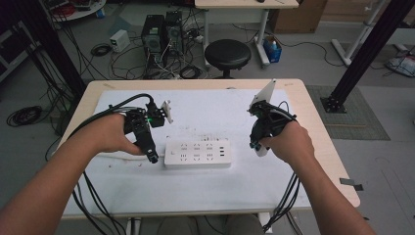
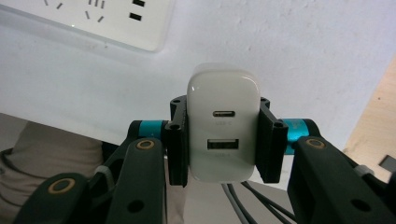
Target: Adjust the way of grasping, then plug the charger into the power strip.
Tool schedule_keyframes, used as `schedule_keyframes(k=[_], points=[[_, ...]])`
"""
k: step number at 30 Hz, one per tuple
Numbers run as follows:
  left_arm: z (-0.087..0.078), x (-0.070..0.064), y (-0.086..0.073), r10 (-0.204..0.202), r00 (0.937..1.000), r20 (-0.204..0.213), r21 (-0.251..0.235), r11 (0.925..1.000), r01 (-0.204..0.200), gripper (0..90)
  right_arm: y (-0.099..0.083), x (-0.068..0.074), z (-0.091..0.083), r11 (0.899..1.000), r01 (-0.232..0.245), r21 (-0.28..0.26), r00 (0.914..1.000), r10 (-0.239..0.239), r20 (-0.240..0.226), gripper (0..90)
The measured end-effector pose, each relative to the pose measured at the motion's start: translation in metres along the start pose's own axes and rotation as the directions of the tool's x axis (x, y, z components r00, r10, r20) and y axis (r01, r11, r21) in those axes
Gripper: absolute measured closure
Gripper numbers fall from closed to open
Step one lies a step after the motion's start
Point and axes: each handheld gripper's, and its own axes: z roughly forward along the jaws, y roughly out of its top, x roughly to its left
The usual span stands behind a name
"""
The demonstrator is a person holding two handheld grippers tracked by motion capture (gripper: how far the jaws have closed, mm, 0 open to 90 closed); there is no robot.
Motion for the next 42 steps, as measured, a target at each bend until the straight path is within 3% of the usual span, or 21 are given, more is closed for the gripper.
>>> schedule_keyframes(k=[15, 22, 27, 30, 33, 35, 37, 39, 40, 42], points=[[0.000, 0.003, -0.007, -0.010, 0.9999, 0.007, -0.008, 0.9999, 0.010, 22.2, -0.001, -0.007, -0.001, 1.000, 0.028, -0.008, 0.9996, -0.027, 0.012, 61.9], [-0.002, 0.002, -0.010, -0.002, 0.9999, 0.014, -0.027, 0.9996, 0.002, 22.2, 0.004, -0.008, -0.001, 0.995, 0.097, -0.029, 0.9948, -0.098, -0.027, 61.8], [0.000, -0.001, -0.010, 0.007, 0.9998, 0.016, -0.029, 0.9995, -0.007, 22.2, 0.013, 0.000, 0.002, 0.982, 0.190, -0.018, 0.9816, -0.191, -0.016, 61.9], [-0.001, 0.000, -0.010, 0.022, 0.9995, 0.023, -0.032, 0.9993, -0.021, 22.2, 0.019, 0.007, 0.004, 0.965, 0.263, -0.026, 0.9645, -0.263, -0.022, 61.9], [-0.001, 0.000, -0.010, 0.019, 0.9996, 0.020, -0.038, 0.9991, -0.018, 22.2, 0.026, 0.013, 0.007, 0.942, 0.335, -0.032, 0.9420, -0.336, -0.006, 61.9], [0.000, 0.000, -0.010, 0.028, 0.9993, 0.024, -0.030, 0.9992, -0.027, 22.2, 0.033, 0.018, 0.009, 0.919, 0.392, -0.036, 0.9197, -0.393, 0.003, 61.9], [0.001, -0.001, -0.010, 0.039, 0.9990, 0.022, -0.022, 0.9990, -0.038, 22.2, 0.039, 0.023, 0.012, 0.890, 0.454, -0.039, 0.8911, -0.454, 0.003, 61.9], [0.002, -0.003, -0.011, 0.044, 0.9988, 0.022, -0.027, 0.9987, -0.043, 22.2, 0.044, 0.030, 0.017, 0.858, 0.512, -0.031, 0.8589, -0.512, 0.002, 61.9], [0.002, -0.003, -0.011, 0.046, 0.9987, 0.023, -0.030, 0.9985, -0.045, 22.2, 0.047, 0.033, 0.020, 0.838, 0.545, -0.025, 0.8384, -0.545, 0.006, 61.9], [0.003, -0.005, -0.011, 0.043, 0.9988, 0.024, -0.037, 0.9984, -0.042, 22.2, 0.051, 0.040, 0.025, 0.821, 0.571, -0.021, 0.8212, -0.571, 0.009, 61.9]])
